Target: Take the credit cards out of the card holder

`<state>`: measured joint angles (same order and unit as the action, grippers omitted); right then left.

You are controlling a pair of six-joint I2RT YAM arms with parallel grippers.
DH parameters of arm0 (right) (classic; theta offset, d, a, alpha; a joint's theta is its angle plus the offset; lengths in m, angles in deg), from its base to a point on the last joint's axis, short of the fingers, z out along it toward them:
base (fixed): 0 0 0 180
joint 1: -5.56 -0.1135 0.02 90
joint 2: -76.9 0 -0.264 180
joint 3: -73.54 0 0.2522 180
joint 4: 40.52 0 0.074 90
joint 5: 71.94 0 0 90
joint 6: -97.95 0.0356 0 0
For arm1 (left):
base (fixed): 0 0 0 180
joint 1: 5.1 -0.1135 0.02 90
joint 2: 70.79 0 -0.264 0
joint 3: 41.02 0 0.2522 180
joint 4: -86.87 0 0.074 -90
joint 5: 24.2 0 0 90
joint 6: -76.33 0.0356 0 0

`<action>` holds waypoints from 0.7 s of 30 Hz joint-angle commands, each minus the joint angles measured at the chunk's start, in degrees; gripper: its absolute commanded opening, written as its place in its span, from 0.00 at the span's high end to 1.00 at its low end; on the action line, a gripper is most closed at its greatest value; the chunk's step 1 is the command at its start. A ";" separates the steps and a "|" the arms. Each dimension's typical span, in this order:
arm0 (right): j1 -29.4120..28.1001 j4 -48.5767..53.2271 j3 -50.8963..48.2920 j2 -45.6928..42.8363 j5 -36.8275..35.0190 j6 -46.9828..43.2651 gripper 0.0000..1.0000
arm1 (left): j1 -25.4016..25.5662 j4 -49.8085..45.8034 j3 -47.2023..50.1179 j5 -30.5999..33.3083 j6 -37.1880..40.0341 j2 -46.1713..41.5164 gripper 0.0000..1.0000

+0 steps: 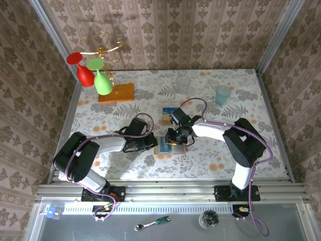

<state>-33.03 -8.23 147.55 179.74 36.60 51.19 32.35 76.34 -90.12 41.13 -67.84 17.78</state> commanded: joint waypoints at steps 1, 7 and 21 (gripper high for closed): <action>-0.43 2.64 -0.22 -2.29 -2.33 -1.13 0.72 | -0.20 -2.64 -1.05 0.32 1.34 0.09 1.00; -0.44 3.25 -0.28 -4.16 -3.32 -1.47 0.71 | -0.19 -4.77 -2.97 0.67 2.10 -1.43 1.00; -0.30 -2.29 -1.01 -1.48 3.83 0.85 0.71 | 0.73 -4.60 -6.37 -1.40 2.38 0.70 1.00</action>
<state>-33.00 -8.60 147.44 177.01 37.83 50.86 32.75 71.97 -95.52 41.11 -66.51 17.41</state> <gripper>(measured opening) 0.288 0.063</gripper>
